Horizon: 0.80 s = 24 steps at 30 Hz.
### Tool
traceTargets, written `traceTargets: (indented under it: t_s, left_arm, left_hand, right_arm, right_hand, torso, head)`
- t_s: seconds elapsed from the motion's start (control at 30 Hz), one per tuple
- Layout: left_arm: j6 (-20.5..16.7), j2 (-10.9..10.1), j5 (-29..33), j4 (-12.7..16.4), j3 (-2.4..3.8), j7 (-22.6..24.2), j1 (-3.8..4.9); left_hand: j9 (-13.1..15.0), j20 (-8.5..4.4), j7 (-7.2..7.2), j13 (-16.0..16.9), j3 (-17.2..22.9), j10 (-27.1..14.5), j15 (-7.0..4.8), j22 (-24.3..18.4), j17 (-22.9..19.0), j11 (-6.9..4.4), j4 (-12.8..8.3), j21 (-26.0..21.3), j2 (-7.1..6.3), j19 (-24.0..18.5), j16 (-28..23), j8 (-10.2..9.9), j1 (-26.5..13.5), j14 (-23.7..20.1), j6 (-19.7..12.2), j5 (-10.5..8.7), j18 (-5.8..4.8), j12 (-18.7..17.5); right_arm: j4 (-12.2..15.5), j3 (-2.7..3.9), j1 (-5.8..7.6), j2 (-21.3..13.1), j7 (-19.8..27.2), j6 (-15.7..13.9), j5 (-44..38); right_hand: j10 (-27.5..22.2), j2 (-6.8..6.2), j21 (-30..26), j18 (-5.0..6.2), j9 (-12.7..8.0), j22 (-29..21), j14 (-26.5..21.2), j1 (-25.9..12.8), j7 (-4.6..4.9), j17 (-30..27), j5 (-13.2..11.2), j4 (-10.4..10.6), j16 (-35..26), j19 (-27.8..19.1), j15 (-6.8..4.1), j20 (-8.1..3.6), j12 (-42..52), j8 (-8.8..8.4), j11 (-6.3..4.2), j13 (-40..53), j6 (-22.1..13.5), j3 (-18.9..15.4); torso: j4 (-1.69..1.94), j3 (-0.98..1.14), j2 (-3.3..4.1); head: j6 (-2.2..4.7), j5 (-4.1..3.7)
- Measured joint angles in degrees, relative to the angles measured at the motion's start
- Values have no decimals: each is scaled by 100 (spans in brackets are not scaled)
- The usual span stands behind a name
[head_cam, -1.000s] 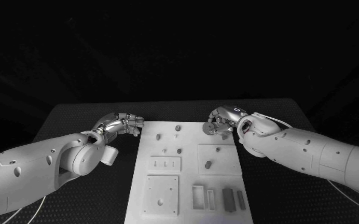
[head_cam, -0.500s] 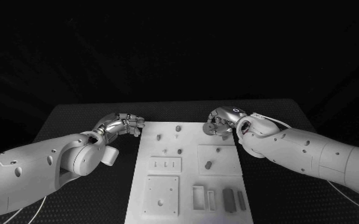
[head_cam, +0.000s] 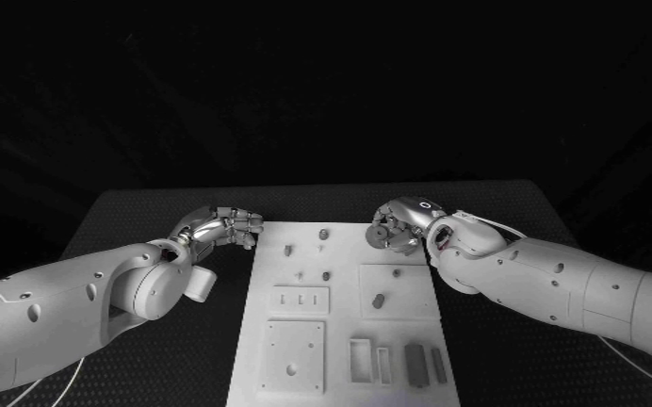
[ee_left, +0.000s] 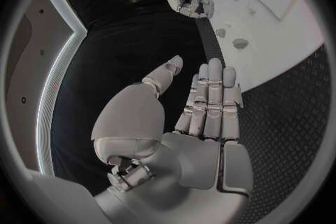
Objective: Assemble the parts on the task board
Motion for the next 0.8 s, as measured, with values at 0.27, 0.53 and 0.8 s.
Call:
traceTargets:
  t_s: [0.27, 0.53, 0.8]
  left_arm:
    - [-1, 11, 0, -5, 0, -1, 0]
    - [-2, 19, 0, -5, 0, -2, 0]
    - [-4, 18, 0, 1, 0, -2, 0]
  left_hand:
    - [6, 0, 0, 0, 0, -6, 0, 0, 0, -6, 0, 0, 0, 0, 0, 0, 0, 0, 0, 0, -27, 0]
    - [5, 0, 0, 1, 0, -6, 0, -1, 1, -7, 0, 0, 0, 0, 0, 0, 0, 0, 0, 0, -32, 0]
    - [10, 0, 0, 1, 0, -5, 0, -1, 1, -7, 0, 0, 0, 0, 0, 0, 0, 0, 0, 0, -39, 0]
  right_arm:
    - [326, 36, 120, -40, -77, -167, -238]
    - [669, 32, 117, 27, -122, -260, -499]
    - [850, 7, 114, 254, -161, -342, -921]
  right_hand:
    - [21, -50, 23, 11, -1, 2, 19, -50, 0, 23, -3, 11, 0, 0, -3, 1, 22, 0, -20, -25, 0, 68]
    - [23, -63, 23, 27, -1, 2, 28, -63, 0, 30, -3, 32, 0, 32, -11, -12, 23, 0, -19, -39, 0, 96]
    - [44, -78, 22, 29, -1, 1, 29, -78, 0, 38, -4, 48, -22, 33, -12, -11, 22, 0, -38, -54, 0, 112]
  torso:
    - [0, -4, -6]
    - [1, -8, -8]
    - [7, -9, -1]
  head:
    - [37, 1]
    - [71, 5]
    - [82, 21]
